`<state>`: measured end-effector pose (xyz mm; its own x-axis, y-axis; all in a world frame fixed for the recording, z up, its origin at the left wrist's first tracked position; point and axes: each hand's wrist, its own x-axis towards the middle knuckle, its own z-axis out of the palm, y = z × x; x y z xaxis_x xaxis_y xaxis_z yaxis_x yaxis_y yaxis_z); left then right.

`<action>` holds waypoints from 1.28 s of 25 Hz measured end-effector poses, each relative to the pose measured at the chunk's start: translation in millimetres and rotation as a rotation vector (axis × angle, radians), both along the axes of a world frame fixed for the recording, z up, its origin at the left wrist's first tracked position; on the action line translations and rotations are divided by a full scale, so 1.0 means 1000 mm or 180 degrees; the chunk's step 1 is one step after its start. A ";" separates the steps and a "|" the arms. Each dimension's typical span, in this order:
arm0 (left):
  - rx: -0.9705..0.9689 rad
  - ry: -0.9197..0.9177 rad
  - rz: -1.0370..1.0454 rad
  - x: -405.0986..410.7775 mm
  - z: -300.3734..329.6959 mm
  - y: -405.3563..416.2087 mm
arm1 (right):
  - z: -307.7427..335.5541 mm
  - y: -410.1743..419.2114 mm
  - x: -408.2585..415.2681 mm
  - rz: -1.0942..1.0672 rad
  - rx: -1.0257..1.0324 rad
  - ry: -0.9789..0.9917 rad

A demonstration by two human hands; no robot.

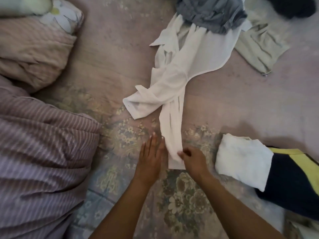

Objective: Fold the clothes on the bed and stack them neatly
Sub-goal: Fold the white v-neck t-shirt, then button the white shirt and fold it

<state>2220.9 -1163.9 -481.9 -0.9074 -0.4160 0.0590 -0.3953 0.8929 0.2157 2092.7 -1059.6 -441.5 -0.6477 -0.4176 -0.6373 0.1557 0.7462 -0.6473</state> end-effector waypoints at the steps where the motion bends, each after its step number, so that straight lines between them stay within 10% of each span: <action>1: -0.0042 0.0247 -0.0227 0.000 0.010 0.006 | 0.011 0.014 0.012 0.0025 -0.0156 -0.0057; 8: -0.0009 0.0932 -0.1332 -0.001 0.081 0.029 | 0.081 0.084 0.037 0.0199 -0.0306 0.0179; 16: 0.0558 -0.0255 -0.2333 0.067 0.078 0.046 | 0.067 0.106 0.086 0.1140 0.0269 0.0094; 22: 0.0843 -0.0284 -0.1344 0.175 0.049 0.066 | 0.042 0.094 0.071 0.1244 0.0669 0.0298; 25: 0.1238 -0.1214 -0.0581 0.198 0.043 0.078 | 0.035 0.067 0.048 0.1306 0.0708 0.0606; 32: 0.1326 0.0034 0.0077 0.078 0.055 0.020 | 0.021 -0.023 -0.011 0.2649 0.0344 0.2140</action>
<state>2299.2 -1144.2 -427.0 -0.8974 -0.4274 -0.1095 -0.4108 0.7189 0.5607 2081.4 -1082.8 -420.5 -0.4174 -0.8518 -0.3164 -0.7909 0.5121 -0.3351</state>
